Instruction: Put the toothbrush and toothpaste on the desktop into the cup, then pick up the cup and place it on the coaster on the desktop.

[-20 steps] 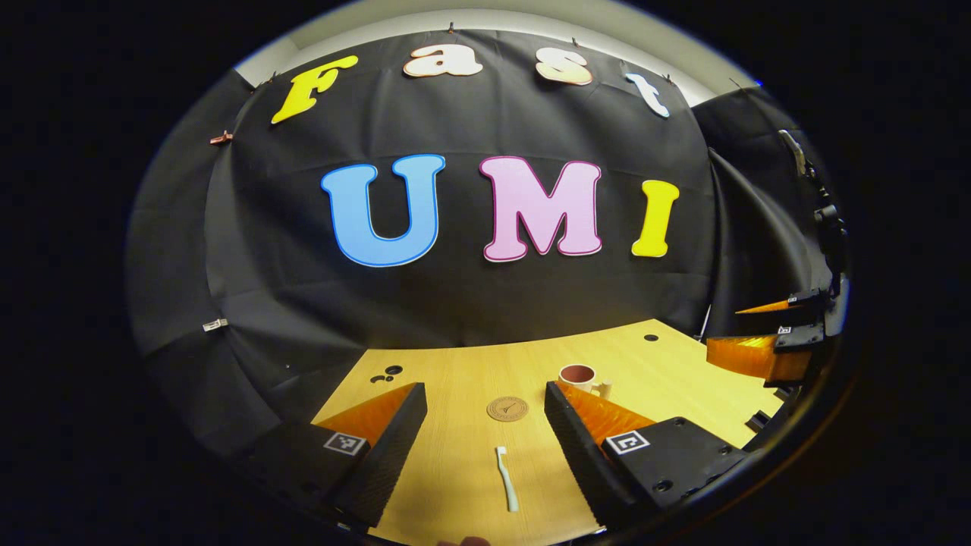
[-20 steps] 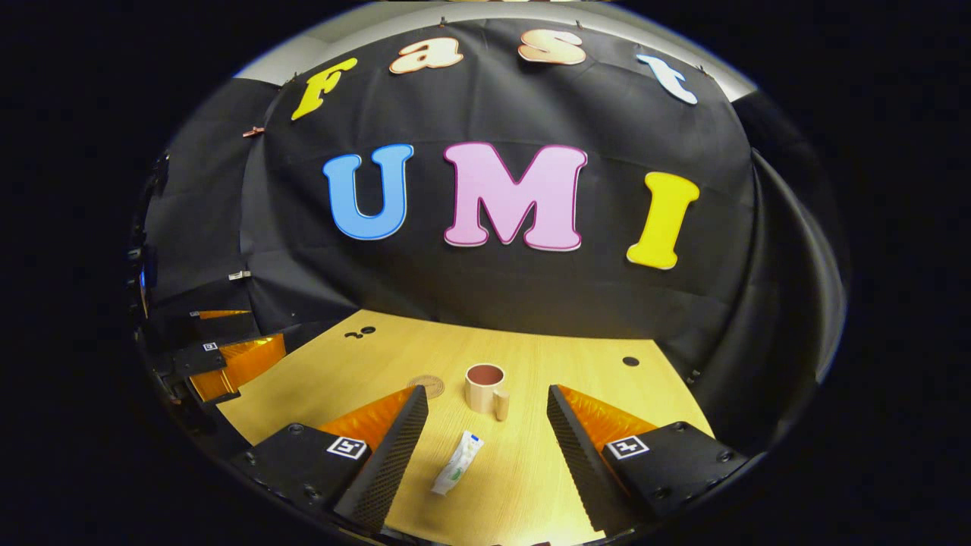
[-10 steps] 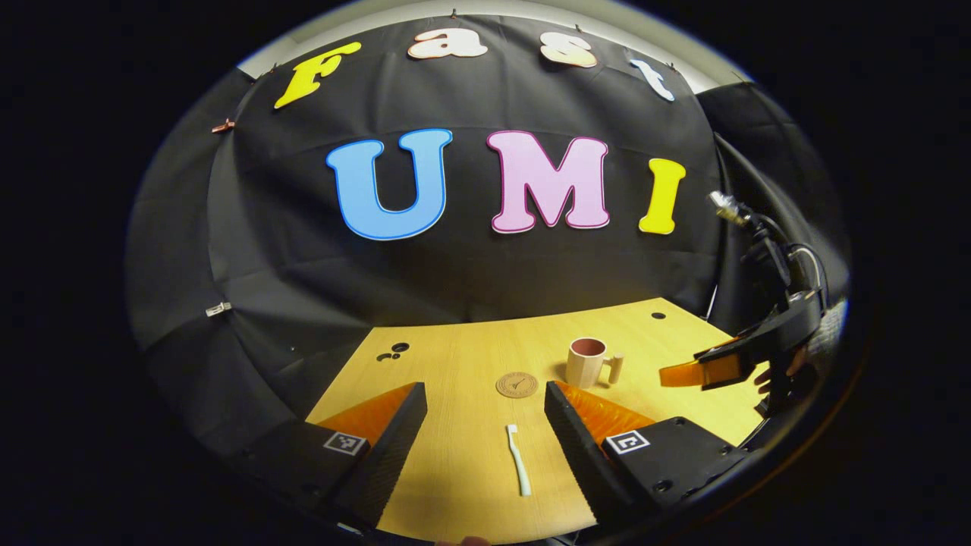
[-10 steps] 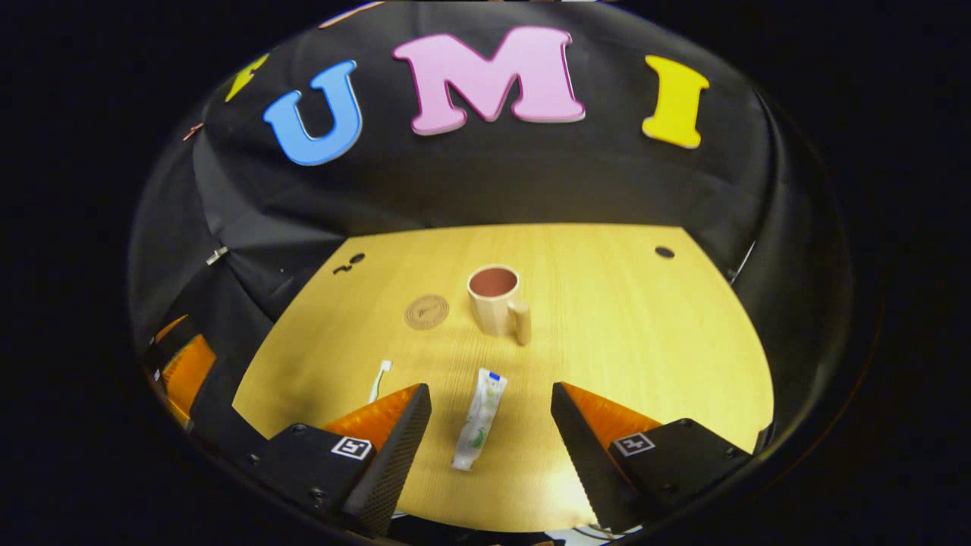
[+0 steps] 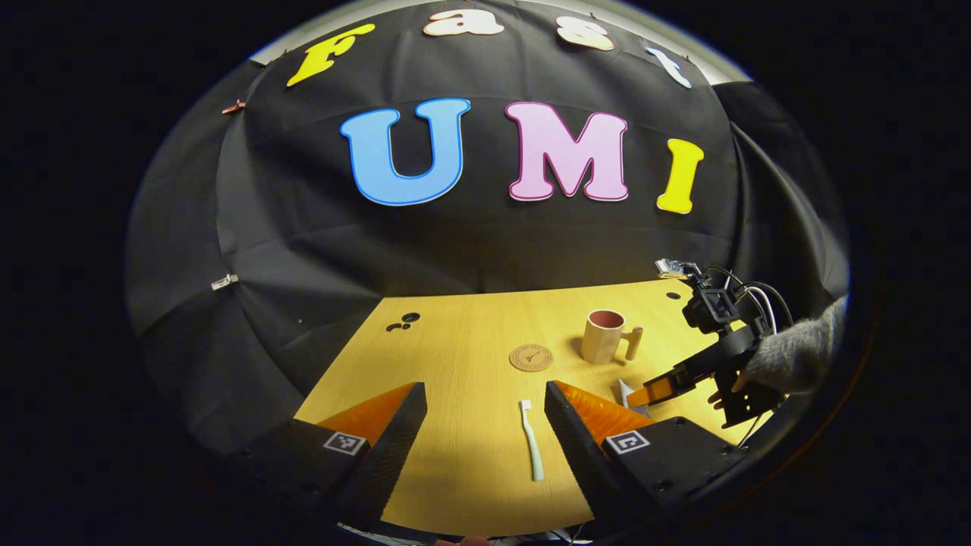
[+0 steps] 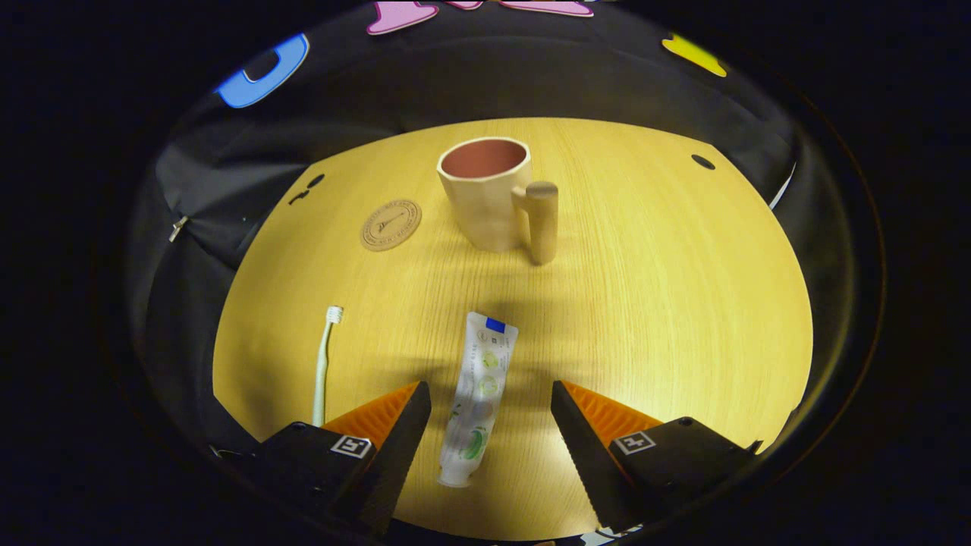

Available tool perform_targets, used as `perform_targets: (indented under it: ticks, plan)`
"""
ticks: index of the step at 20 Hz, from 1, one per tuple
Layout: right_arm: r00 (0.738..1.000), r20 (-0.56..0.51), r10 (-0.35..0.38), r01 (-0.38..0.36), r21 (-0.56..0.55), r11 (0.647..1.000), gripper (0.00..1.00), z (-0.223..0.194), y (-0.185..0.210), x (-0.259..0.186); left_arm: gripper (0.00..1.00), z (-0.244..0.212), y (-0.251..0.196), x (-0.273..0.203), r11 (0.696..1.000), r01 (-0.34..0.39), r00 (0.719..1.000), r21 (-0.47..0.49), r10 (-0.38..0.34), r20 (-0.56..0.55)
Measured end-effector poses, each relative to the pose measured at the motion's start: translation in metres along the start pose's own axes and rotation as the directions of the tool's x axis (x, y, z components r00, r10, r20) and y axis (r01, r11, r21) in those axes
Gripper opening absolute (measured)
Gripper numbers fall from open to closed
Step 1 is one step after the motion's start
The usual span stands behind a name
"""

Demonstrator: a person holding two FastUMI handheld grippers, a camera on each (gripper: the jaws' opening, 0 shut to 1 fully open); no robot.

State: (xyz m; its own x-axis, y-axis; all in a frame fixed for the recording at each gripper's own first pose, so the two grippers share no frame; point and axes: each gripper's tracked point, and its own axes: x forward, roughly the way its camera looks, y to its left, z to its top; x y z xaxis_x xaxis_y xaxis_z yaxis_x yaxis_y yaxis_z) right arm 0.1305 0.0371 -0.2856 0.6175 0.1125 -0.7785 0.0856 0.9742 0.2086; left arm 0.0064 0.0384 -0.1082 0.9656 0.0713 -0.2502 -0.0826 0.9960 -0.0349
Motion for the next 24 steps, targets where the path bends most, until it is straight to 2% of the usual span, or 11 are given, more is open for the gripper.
perform_targets:
  ticks: [6,7,11,12,16,17,19,20,22,24]
  plan:
    - [0.994,-0.101,-0.027,0.026,-0.016,1.000,0.97,-0.014,0.003,0.029,0.99,-0.012,0.012,0.009,0.999,-0.033,0.999,-0.029,0.032,-0.030]
    - [0.996,-0.079,-0.037,0.036,-0.022,0.999,0.96,-0.009,0.002,0.031,0.99,-0.012,0.014,0.010,0.999,-0.038,0.999,-0.031,0.037,-0.032]
    - [0.988,-0.136,-0.076,0.074,-0.016,0.997,0.65,-0.011,0.003,0.034,0.99,-0.017,0.017,0.014,0.998,-0.046,0.998,-0.035,0.044,-0.046]
    - [0.985,-0.156,-0.073,0.071,-0.019,0.997,0.50,-0.014,0.004,0.032,0.99,-0.020,0.016,0.015,0.998,-0.046,0.998,-0.034,0.044,-0.049]
    - [0.980,-0.181,-0.087,0.085,-0.022,0.996,0.38,-0.015,0.006,0.033,0.99,-0.022,0.015,0.017,0.998,-0.043,0.997,-0.044,0.040,-0.060]
    - [0.984,-0.163,-0.076,0.073,-0.023,0.997,0.38,-0.012,0.007,0.031,0.99,-0.022,0.014,0.017,0.998,-0.041,0.997,-0.048,0.038,-0.062]
    - [0.989,-0.149,0.008,-0.007,0.012,1.000,0.16,-0.013,0.020,0.029,0.98,-0.025,0.013,0.018,0.998,-0.040,0.997,-0.052,0.037,-0.067]
    - [0.989,-0.144,0.038,-0.033,0.034,0.999,0.11,-0.013,0.023,0.032,0.95,-0.027,0.012,0.020,0.998,-0.037,0.997,-0.052,0.033,-0.074]
    - [0.987,-0.135,0.092,-0.084,0.064,0.994,0.11,-0.014,0.028,0.031,0.88,-0.030,0.010,0.022,0.998,-0.036,0.996,-0.054,0.032,-0.085]
    - [0.989,-0.101,0.109,-0.102,0.074,0.992,0.07,-0.011,0.027,0.028,0.81,-0.031,0.008,0.025,0.998,-0.036,0.995,-0.060,0.030,-0.091]
